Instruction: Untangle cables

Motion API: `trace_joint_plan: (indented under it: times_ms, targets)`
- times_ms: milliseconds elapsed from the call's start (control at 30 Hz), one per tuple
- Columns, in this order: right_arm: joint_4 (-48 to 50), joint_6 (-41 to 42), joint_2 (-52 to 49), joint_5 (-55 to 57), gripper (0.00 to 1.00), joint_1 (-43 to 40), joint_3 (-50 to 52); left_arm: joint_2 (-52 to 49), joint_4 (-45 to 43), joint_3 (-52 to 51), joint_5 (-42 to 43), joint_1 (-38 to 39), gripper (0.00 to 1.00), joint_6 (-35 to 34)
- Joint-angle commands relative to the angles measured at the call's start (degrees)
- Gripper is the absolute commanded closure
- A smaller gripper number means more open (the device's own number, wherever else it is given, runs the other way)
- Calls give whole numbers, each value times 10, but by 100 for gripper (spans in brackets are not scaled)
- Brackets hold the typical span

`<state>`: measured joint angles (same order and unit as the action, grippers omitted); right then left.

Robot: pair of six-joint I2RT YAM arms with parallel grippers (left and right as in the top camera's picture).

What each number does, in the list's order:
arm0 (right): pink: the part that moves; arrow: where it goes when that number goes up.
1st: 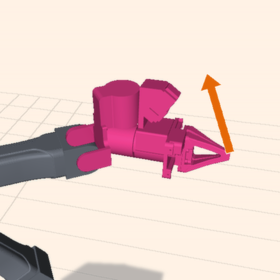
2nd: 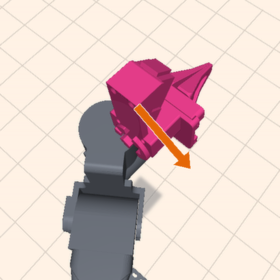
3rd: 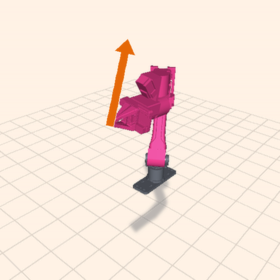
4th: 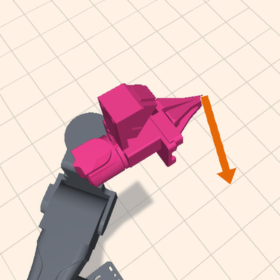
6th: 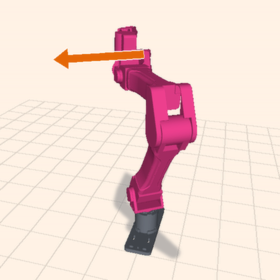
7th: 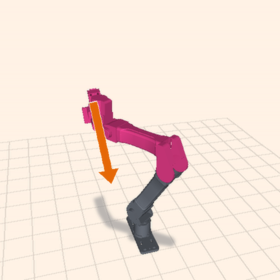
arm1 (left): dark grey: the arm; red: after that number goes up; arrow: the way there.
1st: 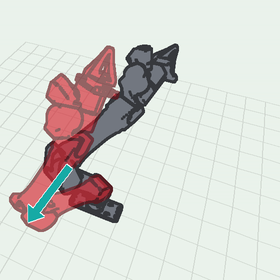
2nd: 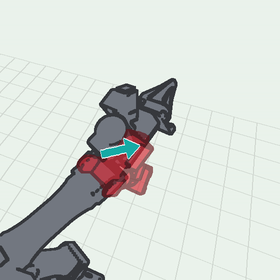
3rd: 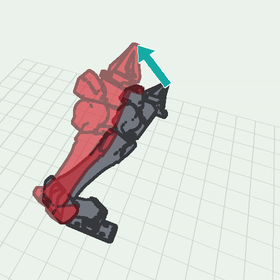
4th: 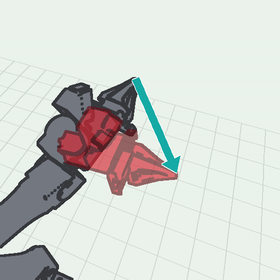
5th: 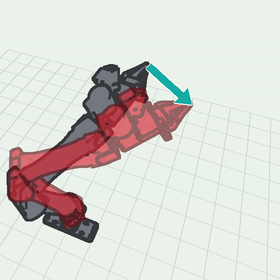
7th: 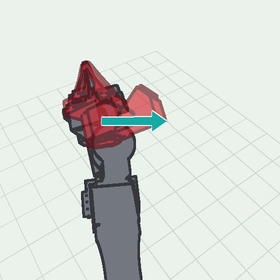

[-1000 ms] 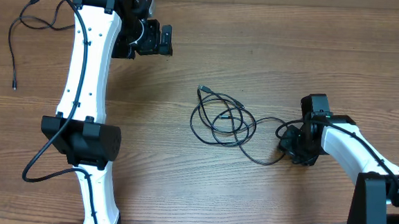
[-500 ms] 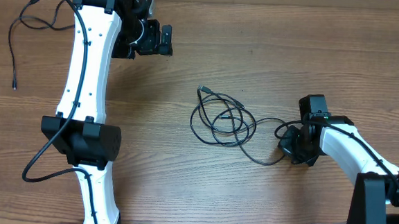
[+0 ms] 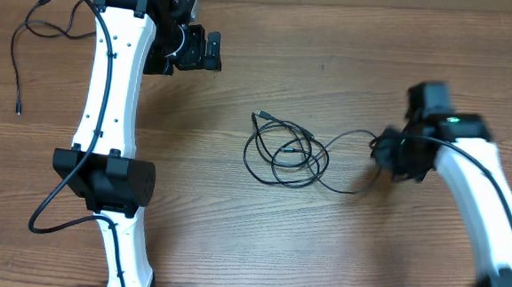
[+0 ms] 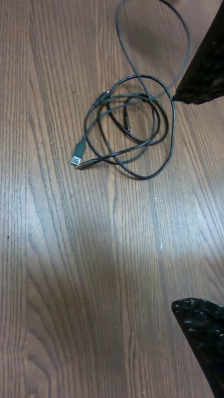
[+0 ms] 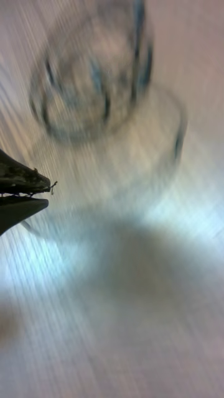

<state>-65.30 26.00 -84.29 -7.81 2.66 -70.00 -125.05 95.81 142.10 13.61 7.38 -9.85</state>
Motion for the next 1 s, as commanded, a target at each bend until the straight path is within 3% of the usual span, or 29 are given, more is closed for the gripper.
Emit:
trace_joint_plan:
  times_ms: [0, 300, 500, 700, 967]
  targets:
    - [-16, -56, 75, -61, 96, -2, -85, -5, -1, -3, -5, -2, 0, 12]
    - [-22, -68, 158, -53, 96, -2, -193, -5, -7, -3, 29, -2, 0, 4]
    - [-62, -68, 105, 27, 53, -2, -186, -5, -7, -3, 30, 0, 0, 4]
    - [-54, -100, -17, 46, 36, -2, -157, -5, -7, -3, 29, 10, 0, 5]
    - [-47, -32, -172, -31, 8, -2, -156, -5, -8, -3, 27, 17, 0, 5]
